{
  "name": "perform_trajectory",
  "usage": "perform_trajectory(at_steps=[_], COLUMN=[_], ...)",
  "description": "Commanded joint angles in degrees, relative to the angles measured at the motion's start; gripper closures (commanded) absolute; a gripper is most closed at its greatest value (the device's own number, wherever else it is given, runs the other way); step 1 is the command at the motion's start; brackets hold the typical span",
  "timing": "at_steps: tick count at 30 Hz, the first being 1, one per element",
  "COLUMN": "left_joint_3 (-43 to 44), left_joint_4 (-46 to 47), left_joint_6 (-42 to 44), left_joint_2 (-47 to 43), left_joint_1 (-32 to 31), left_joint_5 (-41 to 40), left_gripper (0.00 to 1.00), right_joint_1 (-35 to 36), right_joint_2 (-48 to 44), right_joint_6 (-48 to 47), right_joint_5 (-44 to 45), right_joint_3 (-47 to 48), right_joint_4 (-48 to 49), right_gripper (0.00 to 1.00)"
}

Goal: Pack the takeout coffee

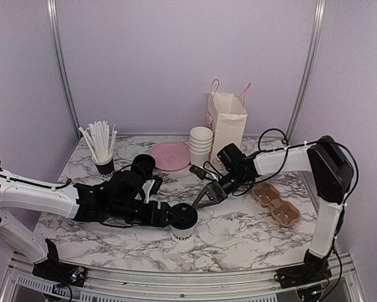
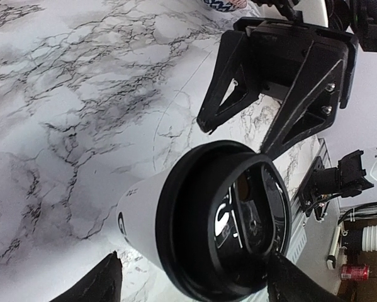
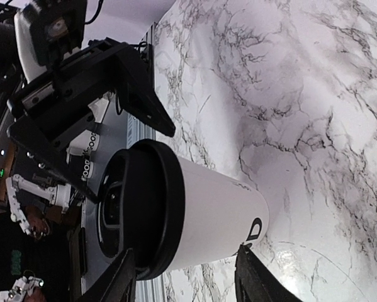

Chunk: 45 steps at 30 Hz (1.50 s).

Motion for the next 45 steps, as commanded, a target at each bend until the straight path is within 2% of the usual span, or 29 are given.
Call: perform_trajectory(at_steps=[1, 6, 12, 15, 21, 40, 45], left_joint_3=[3.05, 3.1, 4.23, 5.82, 5.97, 1.12, -2.45], left_joint_4=[-11.48, -14.7, -11.62, -9.86, -7.08, -2.27, -1.37], left_joint_6=[3.77, 3.86, 5.38, 6.04, 5.14, 3.35, 0.76], left_joint_2=[-5.57, -9.87, -6.27, -3.89, -1.49, 2.48, 2.79], left_joint_1=[0.13, 1.77, 6.19, 6.77, 6.81, 6.72, 6.72], left_joint_5=[-3.07, -7.66, -3.14, -0.48, 3.75, 6.34, 5.23], left_gripper=[0.18, 0.19, 0.32, 0.4, 0.46, 0.57, 0.62], right_joint_1=[-0.97, -0.98, 2.69, 3.86, 4.13, 4.29, 4.22], right_joint_2=[-4.36, -8.39, -12.17, -12.01, -9.62, -2.49, 0.29], right_joint_6=[-3.93, -5.54, -6.41, -6.54, -5.84, -5.65, -4.94], right_joint_5=[-0.47, 1.63, 6.85, 7.12, 8.71, 9.16, 16.42], right_joint_3=[4.2, 1.52, -4.67, -5.42, -3.84, -0.36, 0.96], right_joint_4=[-4.2, -4.24, -2.14, -2.01, -2.7, -4.1, -4.73], right_gripper=[0.46, 0.43, 0.3, 0.28, 0.31, 0.37, 0.4])
